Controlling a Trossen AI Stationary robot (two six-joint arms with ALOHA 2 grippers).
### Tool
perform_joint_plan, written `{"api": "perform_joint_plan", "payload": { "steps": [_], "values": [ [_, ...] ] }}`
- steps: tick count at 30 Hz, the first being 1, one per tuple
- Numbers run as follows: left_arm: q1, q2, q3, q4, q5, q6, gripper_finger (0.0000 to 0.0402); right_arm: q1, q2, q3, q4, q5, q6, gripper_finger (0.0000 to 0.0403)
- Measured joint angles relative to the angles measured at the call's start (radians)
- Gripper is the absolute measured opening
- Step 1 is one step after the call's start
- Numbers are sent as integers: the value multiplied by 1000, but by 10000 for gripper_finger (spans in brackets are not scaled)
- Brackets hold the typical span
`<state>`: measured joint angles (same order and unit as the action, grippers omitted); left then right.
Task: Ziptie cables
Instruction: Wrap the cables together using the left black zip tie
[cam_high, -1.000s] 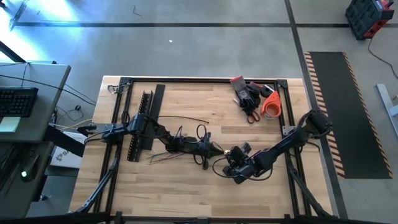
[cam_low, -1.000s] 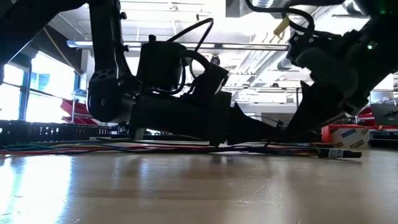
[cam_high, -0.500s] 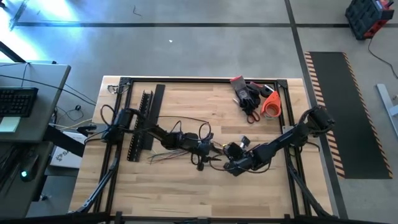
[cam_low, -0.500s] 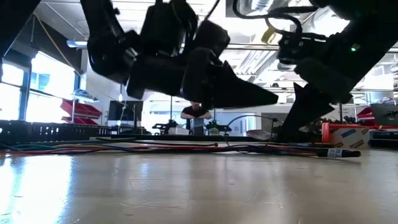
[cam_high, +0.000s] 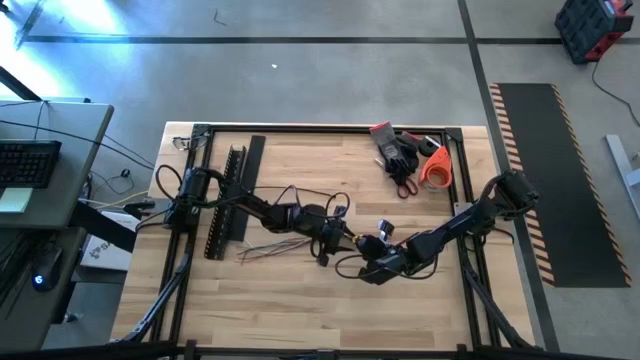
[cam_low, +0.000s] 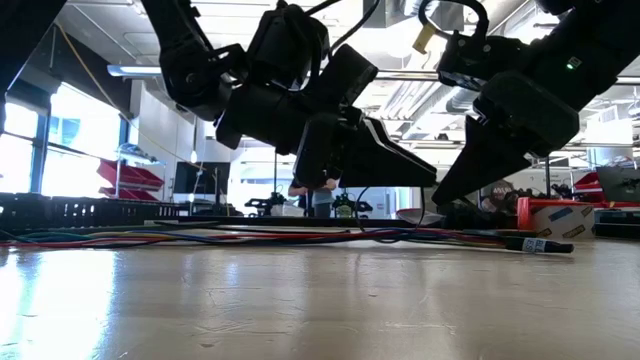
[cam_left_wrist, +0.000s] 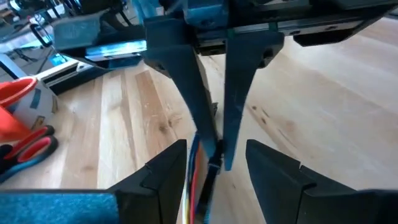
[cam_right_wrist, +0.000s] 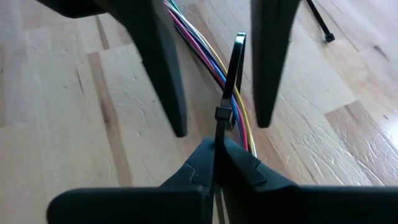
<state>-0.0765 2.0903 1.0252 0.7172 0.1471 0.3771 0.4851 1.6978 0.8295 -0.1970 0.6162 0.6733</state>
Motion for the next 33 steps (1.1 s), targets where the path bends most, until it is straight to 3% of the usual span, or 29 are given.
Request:
{"api": "perform_joint_plan", "payload": {
  "steps": [15, 19, 28, 33],
  "values": [
    [29, 0, 0, -18, 41, 21, 50, 8, 0, 0, 13, -3, 7, 1],
    [32, 0, 0, -32, 68, 32, 50, 8, 0, 0, 16, -6, 7, 1],
    [32, 0, 0, -46, 66, 47, 106, 9, -5, 0, 35, -7, 1, 1],
    [30, 0, 0, -43, 66, 59, 98, 9, -5, 0, 39, -7, 3, 0]
  ]
}}
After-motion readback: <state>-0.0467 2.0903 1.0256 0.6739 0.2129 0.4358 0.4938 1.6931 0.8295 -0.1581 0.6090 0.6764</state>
